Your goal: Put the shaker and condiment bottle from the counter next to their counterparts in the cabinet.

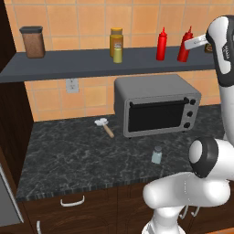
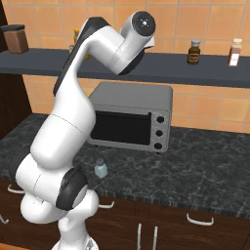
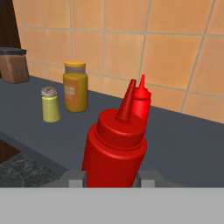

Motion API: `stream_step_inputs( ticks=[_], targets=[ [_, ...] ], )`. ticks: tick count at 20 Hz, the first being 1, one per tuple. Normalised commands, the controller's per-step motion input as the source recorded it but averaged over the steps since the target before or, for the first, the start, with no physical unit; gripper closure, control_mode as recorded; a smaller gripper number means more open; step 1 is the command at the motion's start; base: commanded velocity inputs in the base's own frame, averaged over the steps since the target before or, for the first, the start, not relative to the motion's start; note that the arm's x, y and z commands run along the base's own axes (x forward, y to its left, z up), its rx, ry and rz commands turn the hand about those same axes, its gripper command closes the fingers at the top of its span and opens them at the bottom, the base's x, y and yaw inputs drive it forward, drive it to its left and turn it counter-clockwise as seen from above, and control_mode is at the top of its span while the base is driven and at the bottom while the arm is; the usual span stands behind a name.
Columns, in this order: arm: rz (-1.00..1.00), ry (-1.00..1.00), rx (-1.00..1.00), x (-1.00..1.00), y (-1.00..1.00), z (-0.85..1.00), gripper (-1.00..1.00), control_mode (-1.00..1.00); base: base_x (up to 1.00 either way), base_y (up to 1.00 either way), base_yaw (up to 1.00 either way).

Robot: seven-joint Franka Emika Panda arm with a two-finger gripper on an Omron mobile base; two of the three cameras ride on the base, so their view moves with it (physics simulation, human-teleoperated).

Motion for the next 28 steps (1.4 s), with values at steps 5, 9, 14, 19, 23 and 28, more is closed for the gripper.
stream_step_inputs(
  ticks=[5,9,14,19,23,28],
  targets=[
    [-0.01,0.0,0.0,0.2,0.0,0.0,1.0,-1.0,0.0,0.0,0.0],
    [-0.01,0.0,0.0,0.13,0.0,-0.04,1.0,-1.0,0.0,0.0,0.0],
    [0.0,0.0,-0.01,0.08,0.0,-0.15,1.0,-1.0,0.0,0.0,0.0],
    [0.0,0.0,-0.02,0.15,0.0,-0.17,1.0,-1.0,0.0,0.0,0.0],
    [-0.02,0.0,0.0,0.25,0.0,-0.01,1.0,-1.0,0.0,0.0,0.0],
    [-0.02,0.0,0.0,0.09,0.0,-0.01,1.0,-1.0,0.0,0.0,0.0]
  ],
)
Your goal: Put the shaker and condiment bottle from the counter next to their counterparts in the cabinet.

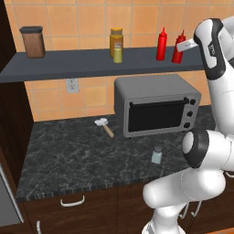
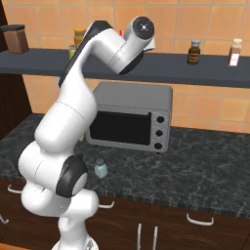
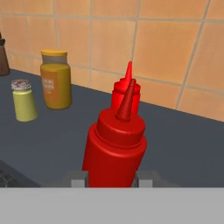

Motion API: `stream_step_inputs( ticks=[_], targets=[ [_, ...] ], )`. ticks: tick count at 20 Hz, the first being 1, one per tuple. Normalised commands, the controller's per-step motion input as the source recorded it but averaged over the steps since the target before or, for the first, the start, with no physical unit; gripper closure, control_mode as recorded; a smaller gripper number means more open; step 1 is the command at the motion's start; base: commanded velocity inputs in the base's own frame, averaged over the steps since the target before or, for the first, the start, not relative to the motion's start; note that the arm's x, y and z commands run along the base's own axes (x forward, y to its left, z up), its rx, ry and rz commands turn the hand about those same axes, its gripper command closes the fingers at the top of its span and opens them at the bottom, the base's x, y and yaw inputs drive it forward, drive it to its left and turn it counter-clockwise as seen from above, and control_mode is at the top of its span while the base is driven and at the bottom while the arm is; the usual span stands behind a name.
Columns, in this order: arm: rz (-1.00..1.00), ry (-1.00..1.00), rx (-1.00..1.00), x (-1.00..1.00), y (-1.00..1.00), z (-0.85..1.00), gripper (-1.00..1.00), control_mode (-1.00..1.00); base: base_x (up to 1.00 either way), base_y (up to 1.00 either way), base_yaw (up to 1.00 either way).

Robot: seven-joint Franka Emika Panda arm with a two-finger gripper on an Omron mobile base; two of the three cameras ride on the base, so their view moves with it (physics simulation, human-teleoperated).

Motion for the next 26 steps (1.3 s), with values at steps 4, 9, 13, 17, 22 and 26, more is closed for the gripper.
stream_step_inputs(
  ticks=[4,9,13,17,22,26],
  targets=[
    [-0.01,0.0,0.0,0.03,0.0,0.0,1.0,-1.0,0.0,0.0,0.0],
    [-0.01,0.0,0.0,0.07,0.01,0.0,-1.0,-1.0,0.0,0.0,0.0],
    [-0.02,0.0,0.0,0.06,0.03,-0.04,-1.0,-1.0,0.0,0.0,0.0],
    [-0.02,0.0,0.0,0.01,0.0,-0.03,-1.0,-1.0,0.0,0.0,0.0],
    [-0.01,0.0,0.0,0.0,0.0,0.0,-1.0,-1.0,0.0,0.0,0.0],
    [0.0,0.0,0.0,-0.72,0.0,0.0,-1.0,-1.0,0.0,0.0,0.0]
  ],
)
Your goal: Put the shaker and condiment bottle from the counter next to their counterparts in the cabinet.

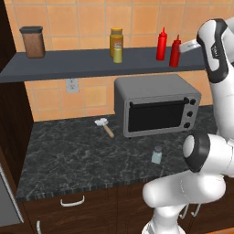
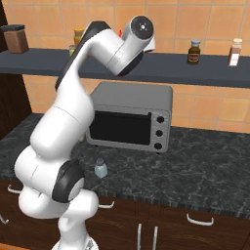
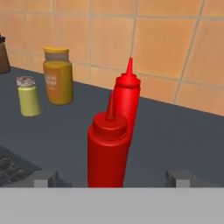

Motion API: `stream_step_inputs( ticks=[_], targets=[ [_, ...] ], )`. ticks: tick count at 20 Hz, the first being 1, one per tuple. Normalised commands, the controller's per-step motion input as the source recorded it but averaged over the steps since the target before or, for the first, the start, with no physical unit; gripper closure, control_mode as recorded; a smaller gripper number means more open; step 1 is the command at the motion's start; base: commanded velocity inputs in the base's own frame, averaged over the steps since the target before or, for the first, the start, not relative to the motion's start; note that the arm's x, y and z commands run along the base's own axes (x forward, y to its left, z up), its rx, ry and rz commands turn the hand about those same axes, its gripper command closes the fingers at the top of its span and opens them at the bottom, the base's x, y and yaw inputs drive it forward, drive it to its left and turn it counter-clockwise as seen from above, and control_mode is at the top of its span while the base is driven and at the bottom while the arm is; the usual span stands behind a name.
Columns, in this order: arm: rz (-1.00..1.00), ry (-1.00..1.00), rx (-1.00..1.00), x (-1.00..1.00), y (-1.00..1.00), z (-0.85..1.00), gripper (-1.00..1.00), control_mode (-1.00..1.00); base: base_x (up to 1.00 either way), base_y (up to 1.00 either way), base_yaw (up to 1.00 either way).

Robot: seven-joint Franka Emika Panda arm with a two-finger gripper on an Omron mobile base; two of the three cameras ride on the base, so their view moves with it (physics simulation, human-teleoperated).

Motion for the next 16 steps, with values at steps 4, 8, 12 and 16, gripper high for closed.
stream_step_inputs(
  ticks=[4,8,12,16],
  targets=[
    [0.0,0.0,0.0,-1.0,0.0,-0.01,-1.0,-1.0,0.0,0.0,0.0],
    [0.0,-0.03,0.0,-1.0,0.08,-0.45,-1.0,-1.0,0.0,0.0,0.0],
    [0.0,-0.09,0.0,-1.0,0.2,-0.79,-1.0,-1.0,0.0,0.0,0.0],
    [0.0,-0.13,0.0,-1.0,0.06,-0.82,-1.0,-1.0,0.0,0.0,0.0]
  ],
)
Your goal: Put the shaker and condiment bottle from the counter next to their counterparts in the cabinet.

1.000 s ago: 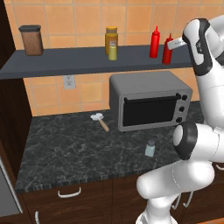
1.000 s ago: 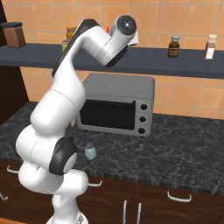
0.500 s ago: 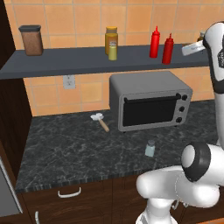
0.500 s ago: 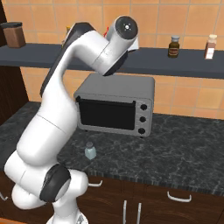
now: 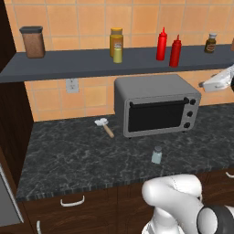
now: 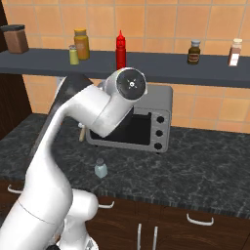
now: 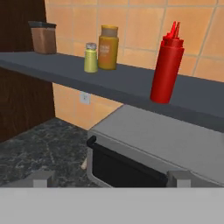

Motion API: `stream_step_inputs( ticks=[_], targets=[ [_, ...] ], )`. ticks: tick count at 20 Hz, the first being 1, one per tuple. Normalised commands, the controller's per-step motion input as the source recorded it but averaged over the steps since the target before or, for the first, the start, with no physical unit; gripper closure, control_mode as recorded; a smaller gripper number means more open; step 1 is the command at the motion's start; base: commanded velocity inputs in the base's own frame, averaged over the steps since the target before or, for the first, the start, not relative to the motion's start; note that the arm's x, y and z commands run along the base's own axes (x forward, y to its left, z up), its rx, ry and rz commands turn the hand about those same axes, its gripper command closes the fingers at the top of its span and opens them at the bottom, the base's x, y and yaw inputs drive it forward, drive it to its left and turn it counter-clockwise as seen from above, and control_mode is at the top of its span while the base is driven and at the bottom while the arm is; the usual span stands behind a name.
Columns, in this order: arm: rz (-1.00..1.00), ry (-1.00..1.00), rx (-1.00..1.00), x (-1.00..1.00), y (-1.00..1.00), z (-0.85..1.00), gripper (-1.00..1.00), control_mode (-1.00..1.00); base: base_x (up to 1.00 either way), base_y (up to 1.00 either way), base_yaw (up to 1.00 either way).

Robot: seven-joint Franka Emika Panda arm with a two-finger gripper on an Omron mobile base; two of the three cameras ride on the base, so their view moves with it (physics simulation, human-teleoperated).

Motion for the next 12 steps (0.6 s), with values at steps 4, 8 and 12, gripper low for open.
stream_step_inputs(
  ticks=[4,8,12],
  targets=[
    [0.0,-0.14,-0.01,-1.0,0.0,-0.82,-1.0,-1.0,0.0,0.0,0.0],
    [0.0,-0.11,-0.05,-0.96,0.0,-0.94,-1.0,-1.0,0.0,0.0,0.0],
    [0.05,-0.06,-0.08,-0.51,0.0,-0.74,-1.0,-1.0,0.0,0.0,0.0]
  ],
)
